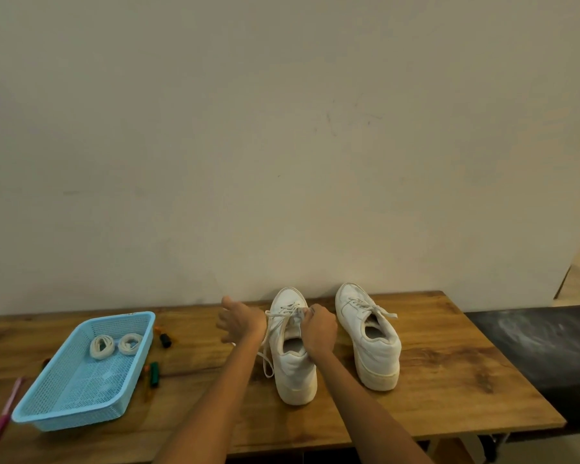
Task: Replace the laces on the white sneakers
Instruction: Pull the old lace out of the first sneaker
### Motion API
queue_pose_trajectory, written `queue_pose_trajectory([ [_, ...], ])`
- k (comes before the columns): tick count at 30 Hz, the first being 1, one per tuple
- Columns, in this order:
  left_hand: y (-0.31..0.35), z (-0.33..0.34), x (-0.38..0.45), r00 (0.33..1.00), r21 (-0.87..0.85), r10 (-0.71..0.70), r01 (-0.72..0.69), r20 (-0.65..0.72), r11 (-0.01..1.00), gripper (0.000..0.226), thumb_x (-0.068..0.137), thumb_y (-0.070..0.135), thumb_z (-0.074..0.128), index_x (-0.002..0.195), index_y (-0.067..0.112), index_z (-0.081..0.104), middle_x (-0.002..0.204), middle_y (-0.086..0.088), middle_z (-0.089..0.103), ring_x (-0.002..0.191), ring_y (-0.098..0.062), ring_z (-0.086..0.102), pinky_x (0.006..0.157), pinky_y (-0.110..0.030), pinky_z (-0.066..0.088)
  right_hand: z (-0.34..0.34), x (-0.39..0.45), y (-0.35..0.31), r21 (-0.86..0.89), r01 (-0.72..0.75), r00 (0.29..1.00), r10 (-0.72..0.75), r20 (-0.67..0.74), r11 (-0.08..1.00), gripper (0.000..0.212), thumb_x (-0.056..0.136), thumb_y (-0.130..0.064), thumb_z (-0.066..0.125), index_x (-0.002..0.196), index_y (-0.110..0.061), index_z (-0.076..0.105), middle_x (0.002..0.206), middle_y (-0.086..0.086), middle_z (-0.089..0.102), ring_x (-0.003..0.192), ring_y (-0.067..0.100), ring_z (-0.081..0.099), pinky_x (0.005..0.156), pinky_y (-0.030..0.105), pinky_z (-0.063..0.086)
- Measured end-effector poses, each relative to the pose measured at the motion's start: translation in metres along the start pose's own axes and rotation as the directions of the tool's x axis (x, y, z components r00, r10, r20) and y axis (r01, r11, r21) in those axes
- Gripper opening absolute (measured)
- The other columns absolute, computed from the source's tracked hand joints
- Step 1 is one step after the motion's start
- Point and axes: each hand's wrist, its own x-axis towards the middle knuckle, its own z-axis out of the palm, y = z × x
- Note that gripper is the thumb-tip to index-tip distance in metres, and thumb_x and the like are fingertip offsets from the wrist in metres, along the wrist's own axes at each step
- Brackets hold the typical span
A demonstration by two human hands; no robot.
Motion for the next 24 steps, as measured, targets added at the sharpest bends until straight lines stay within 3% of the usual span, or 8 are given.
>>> queue_pose_trajectory([
  [2, -0.003, 0.01, -0.004, 0.988, -0.102, 0.151, -0.148, 0.018, 0.984, 0.051, 0.089, 0.008, 0.054, 0.137, 0.009, 0.035, 0.134, -0.017, 0.047, 0.122, -0.034, 0.044, 0.092, -0.045, 0.042, 0.001, 0.0, 0.0, 0.005, -0.003, 1.0, 0.003, 0.006, 1.0, 0.024, 0.099, -0.022, 0.045, 0.094, -0.007, 0.063, 0.092, 0.008, 0.066, 0.076, 0.013, 0.052, 0.063, 0.021, 0.037],
  [5, -0.01, 0.024, -0.019, 0.909, -0.156, 0.387, -0.365, 0.152, 0.918, 0.027, 0.092, 0.017, 0.053, 0.118, 0.008, 0.052, 0.112, -0.01, 0.063, 0.095, -0.022, 0.058, 0.07, -0.028, 0.048, 0.001, 0.0, 0.001, 0.022, -0.009, 1.0, 0.01, -0.003, 1.0, 0.021, 0.098, -0.021, 0.046, 0.084, -0.013, 0.058, 0.082, 0.004, 0.06, 0.074, 0.011, 0.05, 0.063, 0.022, 0.038],
  [8, -0.022, 0.033, -0.028, 0.845, -0.084, 0.496, -0.49, 0.199, 0.868, 0.019, 0.09, 0.026, 0.06, 0.105, 0.014, 0.058, 0.103, -0.001, 0.064, 0.093, -0.016, 0.058, 0.072, -0.024, 0.047, 0.0, 0.0, 0.001, 0.034, 0.003, 1.0, -0.003, 0.001, 0.999, 0.023, 0.099, -0.023, 0.044, 0.083, -0.012, 0.057, 0.079, -0.001, 0.054, 0.072, 0.01, 0.05, 0.062, 0.019, 0.037],
  [11, -0.026, 0.034, -0.026, 0.865, 0.032, 0.469, -0.482, 0.18, 0.876, 0.019, 0.087, 0.029, 0.065, 0.099, 0.015, 0.06, 0.098, 0.0, 0.063, 0.091, -0.016, 0.058, 0.069, -0.024, 0.045, -0.001, -0.001, -0.001, 0.01, 0.022, 1.0, -0.022, 0.009, 1.0, 0.023, 0.099, -0.023, 0.044, 0.084, -0.012, 0.058, 0.079, -0.001, 0.053, 0.073, 0.01, 0.049, 0.057, 0.017, 0.033],
  [14, -0.025, 0.034, -0.025, 0.891, 0.085, 0.429, -0.444, 0.148, 0.892, 0.018, 0.092, 0.03, 0.057, 0.097, 0.014, 0.061, 0.098, -0.002, 0.065, 0.089, -0.018, 0.059, 0.069, -0.028, 0.047, 0.0, 0.0, 0.0, 0.037, 0.03, 1.0, -0.03, 0.006, 0.999, 0.022, 0.099, -0.022, 0.045, 0.081, -0.014, 0.055, 0.079, -0.001, 0.053, 0.073, 0.01, 0.048, 0.059, 0.018, 0.033],
  [16, -0.023, 0.035, -0.026, 0.929, 0.06, 0.349, -0.358, 0.121, 0.932, 0.019, 0.094, 0.03, 0.052, 0.098, 0.013, 0.06, 0.099, -0.004, 0.065, 0.089, -0.021, 0.06, 0.069, -0.031, 0.047, 0.0, 0.0, 0.0, 0.064, 0.031, 0.999, -0.031, 0.005, 0.997, 0.022, 0.099, -0.02, 0.045, 0.078, -0.014, 0.052, 0.078, 0.001, 0.054, 0.072, 0.011, 0.048, 0.055, 0.016, 0.031],
  [19, -0.023, 0.033, -0.027, 0.968, 0.006, 0.226, -0.228, 0.106, 0.974, 0.021, 0.095, 0.031, 0.05, 0.1, 0.013, 0.059, 0.101, -0.006, 0.066, 0.091, -0.025, 0.06, 0.067, -0.03, 0.041, 0.0, 0.0, 0.001, 0.097, 0.015, 1.0, -0.015, -0.001, 0.995, 0.023, 0.098, -0.018, 0.045, 0.082, -0.01, 0.059, 0.081, 0.006, 0.06, 0.074, 0.013, 0.05, 0.061, 0.02, 0.036],
  [24, -0.021, 0.03, -0.03, 0.981, -0.03, 0.167, -0.165, 0.103, 0.986, 0.027, 0.097, 0.034, 0.046, 0.105, 0.012, 0.059, 0.105, -0.007, 0.066, 0.095, -0.026, 0.06, 0.069, -0.03, 0.04, 0.0, 0.001, 0.0, 0.091, 0.075, 0.997, -0.078, 0.026, 0.993, 0.02, 0.098, -0.017, 0.045, 0.084, -0.01, 0.059, 0.089, 0.008, 0.066, 0.08, 0.018, 0.057, 0.068, 0.028, 0.045],
])
